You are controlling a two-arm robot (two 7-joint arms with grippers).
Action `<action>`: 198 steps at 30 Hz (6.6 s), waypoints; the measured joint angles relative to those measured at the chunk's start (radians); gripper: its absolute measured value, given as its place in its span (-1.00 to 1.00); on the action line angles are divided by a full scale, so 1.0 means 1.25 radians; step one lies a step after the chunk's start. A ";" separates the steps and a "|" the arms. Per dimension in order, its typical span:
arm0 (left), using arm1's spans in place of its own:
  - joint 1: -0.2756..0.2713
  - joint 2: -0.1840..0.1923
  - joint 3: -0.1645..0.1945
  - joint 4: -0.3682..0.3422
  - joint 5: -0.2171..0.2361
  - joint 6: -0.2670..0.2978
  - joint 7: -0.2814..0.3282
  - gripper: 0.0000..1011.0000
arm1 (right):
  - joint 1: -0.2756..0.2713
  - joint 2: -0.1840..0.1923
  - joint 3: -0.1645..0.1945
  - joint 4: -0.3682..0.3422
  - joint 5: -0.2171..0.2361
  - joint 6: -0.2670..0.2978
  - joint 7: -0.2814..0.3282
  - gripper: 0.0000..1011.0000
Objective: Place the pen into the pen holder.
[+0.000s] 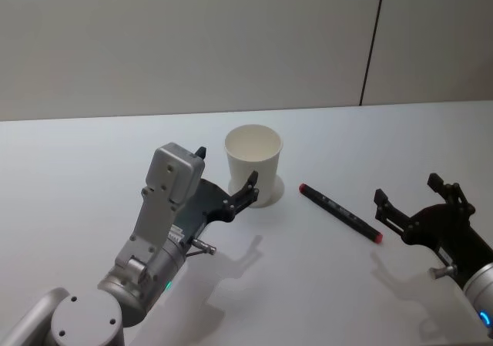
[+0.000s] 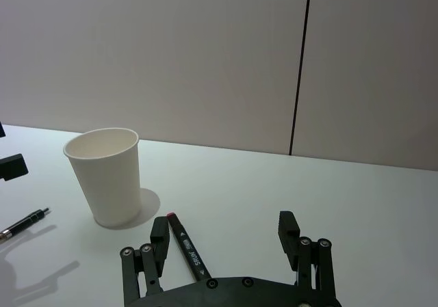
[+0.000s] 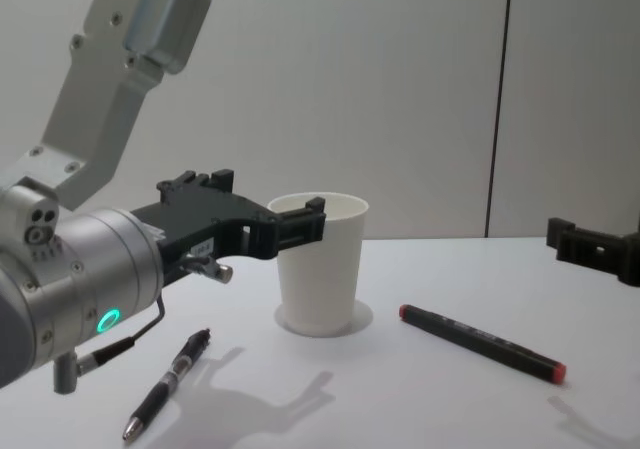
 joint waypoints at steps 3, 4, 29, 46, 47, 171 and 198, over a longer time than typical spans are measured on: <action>0.000 0.000 0.000 0.000 0.000 0.000 0.000 0.99 | 0.000 0.000 0.000 0.000 0.000 0.000 0.000 0.98; 0.000 0.000 0.000 0.000 0.000 0.000 0.000 0.99 | 0.000 0.000 0.000 0.000 0.000 0.000 0.000 0.98; 0.000 0.000 0.000 0.000 0.000 0.000 0.000 0.99 | 0.000 -0.001 0.000 0.000 0.000 0.001 0.000 0.98; 0.000 0.000 0.000 0.000 0.000 0.000 0.000 0.99 | 0.036 -0.030 -0.017 -0.001 -0.026 0.135 0.016 0.98; 0.000 0.000 0.000 0.000 0.000 0.000 0.000 0.99 | 0.045 -0.033 -0.017 0.004 -0.028 0.153 0.026 0.98; 0.000 0.000 0.000 0.000 0.000 0.000 0.000 0.99 | 0.359 -0.105 -0.074 0.361 -0.147 0.268 0.312 -0.66; 0.000 0.000 0.000 0.000 0.000 0.000 0.000 0.99 | 0.279 -0.071 -0.075 0.219 -0.182 0.041 0.181 -0.66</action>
